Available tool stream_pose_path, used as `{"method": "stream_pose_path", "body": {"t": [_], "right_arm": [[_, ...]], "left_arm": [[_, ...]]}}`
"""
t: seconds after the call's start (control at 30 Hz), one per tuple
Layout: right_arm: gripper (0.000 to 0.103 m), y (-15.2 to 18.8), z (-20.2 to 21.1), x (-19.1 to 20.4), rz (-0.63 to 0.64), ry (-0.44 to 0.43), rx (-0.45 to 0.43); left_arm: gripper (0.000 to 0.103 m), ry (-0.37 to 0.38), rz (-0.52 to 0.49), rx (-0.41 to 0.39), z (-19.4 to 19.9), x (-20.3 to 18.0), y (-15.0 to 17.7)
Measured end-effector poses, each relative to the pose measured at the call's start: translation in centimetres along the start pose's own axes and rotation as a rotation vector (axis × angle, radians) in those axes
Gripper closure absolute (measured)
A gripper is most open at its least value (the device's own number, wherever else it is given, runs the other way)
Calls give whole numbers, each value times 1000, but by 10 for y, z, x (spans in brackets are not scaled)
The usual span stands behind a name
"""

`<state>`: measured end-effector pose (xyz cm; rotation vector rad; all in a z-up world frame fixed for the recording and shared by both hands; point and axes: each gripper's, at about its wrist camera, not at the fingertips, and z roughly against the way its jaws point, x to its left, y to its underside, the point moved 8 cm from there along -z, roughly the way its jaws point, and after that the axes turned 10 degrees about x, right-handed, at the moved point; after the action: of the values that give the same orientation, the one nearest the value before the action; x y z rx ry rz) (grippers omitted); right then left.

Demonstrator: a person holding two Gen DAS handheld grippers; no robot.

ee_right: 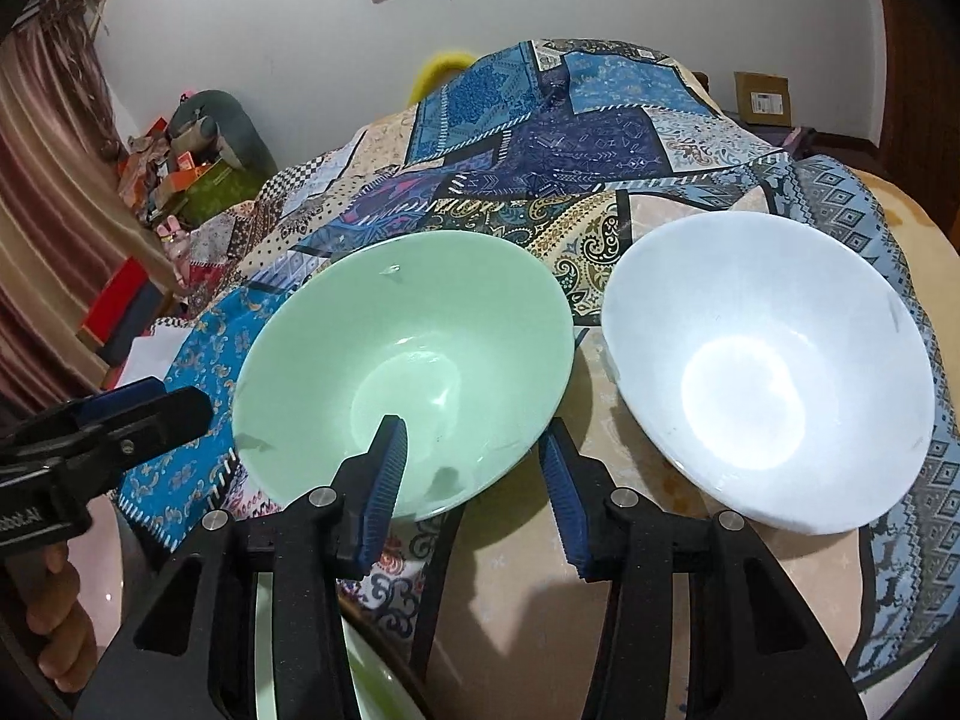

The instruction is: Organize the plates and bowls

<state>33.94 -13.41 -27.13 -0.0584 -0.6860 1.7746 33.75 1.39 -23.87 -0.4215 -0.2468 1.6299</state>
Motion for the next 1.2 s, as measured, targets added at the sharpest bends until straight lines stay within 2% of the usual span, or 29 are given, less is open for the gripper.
{"method": "stream_pose_path", "body": {"t": [0.2, 0.37, 0.5, 0.7, 0.8, 1.03, 1.2], "right_arm": [[67, -4, -8, 1, 6, -19, 17], [71, -6, -12, 8, 55, -21, 26], [72, -6, -12, 17, 110, -22, 28], [72, -5, -13, 30, 161, -59, 44], [72, -3, -10, 36, 176, -95, 51], [71, -7, -14, 34, 151, -103, 70], [71, -16, -16, 29, 138, -36, 47]], "left_arm": [[25, -6, 19, 17, -12, 6, -4], [32, -23, 39, 39, -23, 12, -7], [42, -22, 64, 70, -33, 18, -5], [68, -25, 97, 114, -46, 27, 1], [75, -28, 108, 122, -49, 29, 2], [79, -36, 85, 102, -48, 26, 1], [79, -25, 89, 103, -50, 28, 0]]}}
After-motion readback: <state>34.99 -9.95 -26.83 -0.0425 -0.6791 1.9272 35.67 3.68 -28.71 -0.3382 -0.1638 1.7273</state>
